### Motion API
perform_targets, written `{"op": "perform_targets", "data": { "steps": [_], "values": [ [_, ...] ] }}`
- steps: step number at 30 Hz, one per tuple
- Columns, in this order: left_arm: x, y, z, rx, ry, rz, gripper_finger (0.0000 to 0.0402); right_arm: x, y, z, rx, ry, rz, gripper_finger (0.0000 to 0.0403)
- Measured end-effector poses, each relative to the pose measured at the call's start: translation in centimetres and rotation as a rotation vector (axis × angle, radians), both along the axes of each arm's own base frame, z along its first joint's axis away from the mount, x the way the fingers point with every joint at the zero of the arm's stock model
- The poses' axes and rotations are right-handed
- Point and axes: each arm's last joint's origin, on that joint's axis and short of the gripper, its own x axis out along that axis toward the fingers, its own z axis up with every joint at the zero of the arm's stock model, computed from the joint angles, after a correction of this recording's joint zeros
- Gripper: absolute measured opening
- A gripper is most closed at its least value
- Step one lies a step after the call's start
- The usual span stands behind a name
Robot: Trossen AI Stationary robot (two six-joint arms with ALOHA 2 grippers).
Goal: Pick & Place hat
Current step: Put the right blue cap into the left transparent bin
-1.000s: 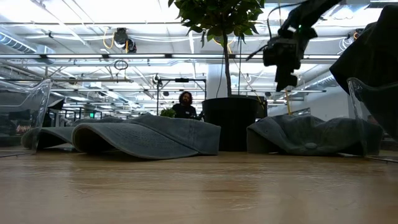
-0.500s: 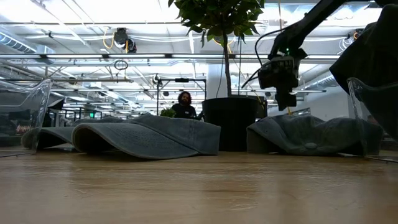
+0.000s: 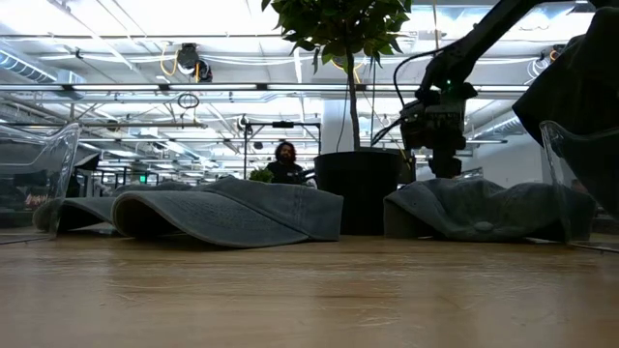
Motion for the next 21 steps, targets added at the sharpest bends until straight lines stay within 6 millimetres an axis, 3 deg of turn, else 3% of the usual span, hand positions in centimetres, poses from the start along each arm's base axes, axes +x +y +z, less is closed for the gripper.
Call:
{"op": "perform_targets", "data": {
  "steps": [13,21],
  "values": [
    [-0.1,-0.1,0.0,0.014,0.002,-0.034,0.0175,1.9,3.4,1.4,0.027,0.076,0.025,0.0201],
    [-0.1,-0.1,0.0,0.019,0.002,-0.044,0.0175,1.8,4.4,0.2,-0.020,0.010,-0.280,0.0201]
  ]
}}
